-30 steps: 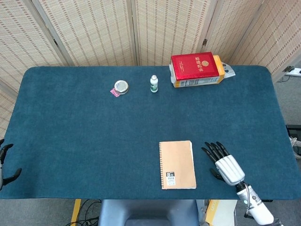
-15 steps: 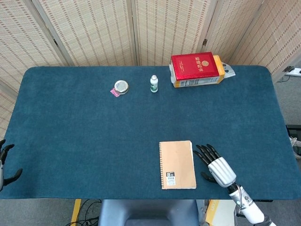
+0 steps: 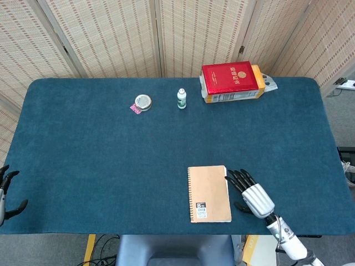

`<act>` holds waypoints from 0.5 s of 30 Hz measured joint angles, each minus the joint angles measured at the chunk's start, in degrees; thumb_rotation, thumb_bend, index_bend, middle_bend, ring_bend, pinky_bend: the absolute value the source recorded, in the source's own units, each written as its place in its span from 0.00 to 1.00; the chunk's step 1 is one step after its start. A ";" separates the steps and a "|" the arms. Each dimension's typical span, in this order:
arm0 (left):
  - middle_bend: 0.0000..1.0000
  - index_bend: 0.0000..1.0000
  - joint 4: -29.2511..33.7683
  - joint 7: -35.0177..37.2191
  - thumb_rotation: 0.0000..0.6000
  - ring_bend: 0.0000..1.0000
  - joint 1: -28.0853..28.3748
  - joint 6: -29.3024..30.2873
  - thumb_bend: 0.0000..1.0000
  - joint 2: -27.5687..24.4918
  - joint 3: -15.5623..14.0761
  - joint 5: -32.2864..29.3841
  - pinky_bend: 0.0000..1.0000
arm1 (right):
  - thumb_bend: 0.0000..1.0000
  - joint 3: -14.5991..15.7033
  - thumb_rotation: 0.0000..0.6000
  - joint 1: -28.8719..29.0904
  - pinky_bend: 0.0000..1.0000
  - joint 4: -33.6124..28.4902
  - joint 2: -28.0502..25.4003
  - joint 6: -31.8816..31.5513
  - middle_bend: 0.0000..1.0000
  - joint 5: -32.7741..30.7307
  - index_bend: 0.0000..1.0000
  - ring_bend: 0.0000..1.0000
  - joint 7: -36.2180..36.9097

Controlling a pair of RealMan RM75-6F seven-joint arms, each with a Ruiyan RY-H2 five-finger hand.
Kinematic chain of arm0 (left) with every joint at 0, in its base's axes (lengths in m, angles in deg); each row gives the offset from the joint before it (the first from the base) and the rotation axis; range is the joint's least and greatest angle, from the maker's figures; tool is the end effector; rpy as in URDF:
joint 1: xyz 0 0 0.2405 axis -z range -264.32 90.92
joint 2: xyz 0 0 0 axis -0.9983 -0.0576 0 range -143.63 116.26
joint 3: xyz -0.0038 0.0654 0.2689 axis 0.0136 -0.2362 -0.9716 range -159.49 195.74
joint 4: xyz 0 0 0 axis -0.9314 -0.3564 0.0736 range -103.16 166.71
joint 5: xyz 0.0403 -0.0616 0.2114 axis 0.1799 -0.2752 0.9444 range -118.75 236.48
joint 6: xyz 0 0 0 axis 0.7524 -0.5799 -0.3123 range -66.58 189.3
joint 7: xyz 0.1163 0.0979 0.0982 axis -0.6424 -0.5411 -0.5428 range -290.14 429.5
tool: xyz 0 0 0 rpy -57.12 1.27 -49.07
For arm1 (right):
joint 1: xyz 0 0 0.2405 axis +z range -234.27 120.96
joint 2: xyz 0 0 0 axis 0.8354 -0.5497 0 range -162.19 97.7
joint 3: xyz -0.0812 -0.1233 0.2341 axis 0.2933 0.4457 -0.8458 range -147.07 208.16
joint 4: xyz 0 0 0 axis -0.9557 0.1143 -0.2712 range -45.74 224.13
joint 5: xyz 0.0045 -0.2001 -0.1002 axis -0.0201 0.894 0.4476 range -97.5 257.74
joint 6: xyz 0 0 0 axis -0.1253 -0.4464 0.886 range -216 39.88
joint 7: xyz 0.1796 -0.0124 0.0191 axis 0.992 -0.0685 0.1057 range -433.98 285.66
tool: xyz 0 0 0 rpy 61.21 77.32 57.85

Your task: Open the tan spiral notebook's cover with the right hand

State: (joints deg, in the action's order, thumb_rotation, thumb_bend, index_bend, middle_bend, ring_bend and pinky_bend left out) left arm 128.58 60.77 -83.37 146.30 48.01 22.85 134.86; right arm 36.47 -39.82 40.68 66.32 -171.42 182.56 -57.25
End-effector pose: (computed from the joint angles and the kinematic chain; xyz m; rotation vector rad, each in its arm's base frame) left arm -0.3530 0.2152 0.1779 -1.2551 -0.8884 -0.7268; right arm -0.3114 -0.2541 -0.0440 1.8747 -0.8743 1.1451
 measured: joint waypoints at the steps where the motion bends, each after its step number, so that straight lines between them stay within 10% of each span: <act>1: 0.10 0.21 0.00 0.04 1.00 0.04 -0.01 0.00 0.24 -0.02 0.02 -0.03 0.17 | 0.33 -0.09 1.00 0.17 0.00 0.13 0.16 0.07 0.00 -0.09 0.00 0.00 0.05; 15: 0.10 0.21 0.30 0.13 1.00 0.04 -0.34 0.27 0.24 -0.29 0.40 -0.78 0.17 | 0.33 -0.72 1.00 1.67 0.00 0.81 1.51 0.95 0.00 -1.27 0.00 0.00 0.12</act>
State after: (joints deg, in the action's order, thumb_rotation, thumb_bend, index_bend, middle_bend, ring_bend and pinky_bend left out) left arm 128.88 60.91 -83.71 146.56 47.72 23.25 134.08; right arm 35.75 -38.14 41.49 67.83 -170.47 181.28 -57.13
